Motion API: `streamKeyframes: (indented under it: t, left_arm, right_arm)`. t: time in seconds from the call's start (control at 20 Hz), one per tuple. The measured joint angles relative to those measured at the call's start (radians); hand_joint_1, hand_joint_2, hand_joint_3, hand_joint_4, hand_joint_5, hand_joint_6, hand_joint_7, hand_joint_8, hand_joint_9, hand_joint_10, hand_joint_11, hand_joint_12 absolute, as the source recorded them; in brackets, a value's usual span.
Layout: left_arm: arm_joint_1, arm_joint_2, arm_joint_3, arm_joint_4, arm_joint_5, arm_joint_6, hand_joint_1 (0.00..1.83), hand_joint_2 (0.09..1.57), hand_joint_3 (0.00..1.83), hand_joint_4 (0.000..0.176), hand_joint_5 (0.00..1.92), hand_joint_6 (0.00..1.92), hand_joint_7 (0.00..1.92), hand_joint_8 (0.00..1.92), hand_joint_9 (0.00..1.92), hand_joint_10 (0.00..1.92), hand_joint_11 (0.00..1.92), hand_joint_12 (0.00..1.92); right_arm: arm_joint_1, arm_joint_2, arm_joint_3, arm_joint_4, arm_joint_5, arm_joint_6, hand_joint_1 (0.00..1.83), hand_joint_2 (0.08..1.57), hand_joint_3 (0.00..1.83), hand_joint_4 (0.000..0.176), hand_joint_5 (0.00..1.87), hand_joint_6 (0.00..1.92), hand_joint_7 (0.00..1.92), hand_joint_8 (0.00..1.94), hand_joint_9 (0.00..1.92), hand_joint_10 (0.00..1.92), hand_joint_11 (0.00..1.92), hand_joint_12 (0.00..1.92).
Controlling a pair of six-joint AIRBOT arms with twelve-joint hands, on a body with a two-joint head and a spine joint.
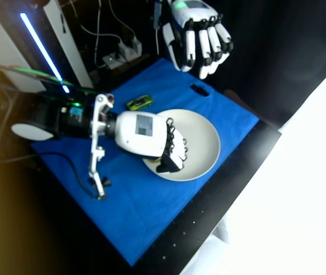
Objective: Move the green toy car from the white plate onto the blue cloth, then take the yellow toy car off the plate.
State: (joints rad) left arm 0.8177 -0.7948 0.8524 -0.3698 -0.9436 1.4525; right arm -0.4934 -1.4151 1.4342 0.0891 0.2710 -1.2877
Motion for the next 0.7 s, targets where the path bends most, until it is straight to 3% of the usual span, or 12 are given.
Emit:
streamKeyframes:
  t: [0.05,0.1,0.15,0.2,0.25,0.35,0.4,0.5,0.55,0.6,0.7]
  left_arm:
    - [0.0,0.0,-0.001,0.0,0.0,0.0,0.84,1.29,0.0,0.176,0.65,1.47,0.59,0.76,0.35,1.12,0.03,1.73]
    - [0.0,0.0,-0.001,0.003,0.0,0.0,0.84,1.29,0.0,0.176,0.66,1.47,0.58,0.75,0.33,1.11,0.0,1.73]
    - [0.0,0.0,-0.001,0.003,0.0,0.0,0.84,1.29,0.0,0.176,0.66,1.47,0.6,0.73,0.33,1.1,0.0,1.73]
    - [0.0,0.0,-0.001,0.003,0.0,0.0,1.06,1.31,0.0,0.0,0.73,1.46,0.54,1.37,0.32,1.17,0.0,1.77]
    - [0.0,0.0,-0.001,0.003,0.0,0.0,1.1,1.31,0.0,0.0,0.74,1.48,0.53,1.51,0.32,1.2,0.0,1.79]
    - [0.0,0.0,-0.001,0.005,0.0,-0.002,1.11,1.31,0.0,0.0,0.75,1.47,0.53,1.52,0.32,1.2,0.0,1.78]
    - [0.0,0.0,-0.001,0.002,0.0,-0.002,1.11,1.3,0.0,0.0,0.75,1.45,0.54,1.52,0.32,1.2,0.0,1.79]
    - [0.0,0.0,-0.001,0.003,0.0,-0.002,1.11,1.3,0.0,0.0,0.76,1.44,0.54,1.52,0.31,1.24,0.0,1.81]
    - [0.0,0.0,-0.001,0.003,0.0,-0.002,1.11,1.3,0.0,0.0,0.75,1.45,0.55,1.51,0.31,1.24,0.0,1.82]
    - [0.0,0.0,-0.001,0.003,0.0,-0.002,1.11,1.3,0.0,0.0,0.75,1.45,0.57,1.5,0.33,1.26,0.0,1.84]
    - [0.0,0.0,-0.001,0.003,0.0,-0.002,1.11,1.3,0.0,0.0,0.75,1.45,0.57,1.5,0.33,1.27,0.0,1.86]
  right_arm:
    - [0.0,0.0,0.0,0.0,0.0,0.0,0.77,1.02,0.0,0.0,0.69,0.52,0.68,0.82,0.5,1.28,0.39,1.9]
    - [0.0,0.0,0.0,0.0,-0.001,0.0,0.78,1.02,0.0,0.0,0.71,0.67,0.69,1.02,0.53,1.4,0.46,1.92]
    - [0.0,0.0,0.0,0.0,-0.002,0.0,0.78,1.02,0.0,0.0,0.68,0.7,0.67,1.03,0.52,1.39,0.45,1.92]
    - [0.0,0.0,0.0,0.0,-0.001,0.0,0.78,1.02,0.0,0.0,0.69,0.72,0.69,1.04,0.53,1.4,0.45,1.92]
    - [0.0,0.0,0.0,0.0,-0.002,0.0,0.8,1.02,0.0,0.0,0.69,0.69,0.69,0.97,0.53,1.34,0.43,1.92]
    - [0.0,0.0,0.0,0.0,-0.004,0.0,0.84,1.01,0.0,0.0,0.75,0.63,0.73,0.7,0.51,1.16,0.36,1.88]
    - [0.0,0.0,0.001,0.0,-0.004,0.0,0.84,1.02,0.0,0.0,0.78,0.49,0.73,0.5,0.47,1.01,0.24,1.86]
    - [0.0,0.0,0.002,0.0,-0.006,0.0,0.85,1.05,0.0,0.0,0.79,0.19,0.77,0.22,0.47,0.88,0.22,1.79]
    - [0.0,0.0,0.002,0.0,-0.006,0.0,0.87,1.06,0.0,0.0,0.83,0.14,0.83,0.22,0.49,1.02,0.29,1.83]
    - [0.0,-0.002,0.005,0.0,-0.007,0.0,0.9,1.07,0.0,0.0,0.88,0.14,0.83,0.5,0.53,1.25,0.41,1.9]
    - [0.0,-0.005,0.008,0.0,-0.008,0.0,0.94,1.1,0.0,0.0,0.95,0.14,0.77,0.8,0.57,1.37,0.49,1.92]
